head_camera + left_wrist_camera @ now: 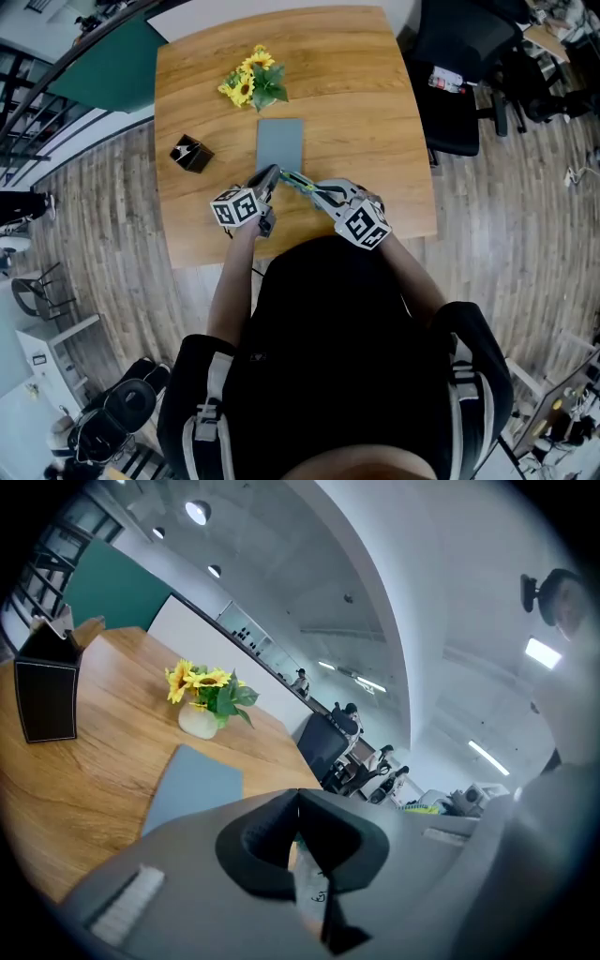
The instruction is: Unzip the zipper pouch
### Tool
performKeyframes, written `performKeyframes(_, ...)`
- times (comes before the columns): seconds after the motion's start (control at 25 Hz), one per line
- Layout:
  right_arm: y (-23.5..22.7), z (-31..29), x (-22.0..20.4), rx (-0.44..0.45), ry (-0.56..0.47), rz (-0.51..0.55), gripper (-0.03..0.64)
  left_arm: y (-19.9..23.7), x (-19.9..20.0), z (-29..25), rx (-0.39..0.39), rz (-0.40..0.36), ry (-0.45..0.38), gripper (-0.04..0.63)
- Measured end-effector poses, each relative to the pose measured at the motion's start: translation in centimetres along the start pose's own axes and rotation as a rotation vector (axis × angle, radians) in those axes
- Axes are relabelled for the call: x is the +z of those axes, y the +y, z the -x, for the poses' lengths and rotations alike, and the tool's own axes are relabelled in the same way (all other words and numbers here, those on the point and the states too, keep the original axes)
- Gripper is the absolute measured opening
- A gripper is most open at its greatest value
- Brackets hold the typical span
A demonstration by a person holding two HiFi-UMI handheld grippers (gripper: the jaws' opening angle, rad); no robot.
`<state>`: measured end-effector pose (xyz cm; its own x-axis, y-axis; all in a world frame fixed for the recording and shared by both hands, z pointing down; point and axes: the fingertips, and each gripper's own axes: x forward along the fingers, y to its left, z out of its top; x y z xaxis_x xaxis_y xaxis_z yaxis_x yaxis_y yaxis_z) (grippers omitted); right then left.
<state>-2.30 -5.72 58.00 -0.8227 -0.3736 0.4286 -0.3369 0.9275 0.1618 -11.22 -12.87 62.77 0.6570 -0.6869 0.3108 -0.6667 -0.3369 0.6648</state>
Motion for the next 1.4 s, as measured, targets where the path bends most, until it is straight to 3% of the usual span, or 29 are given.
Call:
performKeyframes(0.2,-0.1,0.4,-0.2,-0.004,0.001,-0.008,0.011,0.1,0.3,0.5,-0.012,0.0,-0.002,-0.003)
performKeyframes(1.4,1.5,0.1,1.0,0.014,0.0,0.009,0.011,3.0,0.9,2.6,0.086,-0.035,-0.022,-0.003)
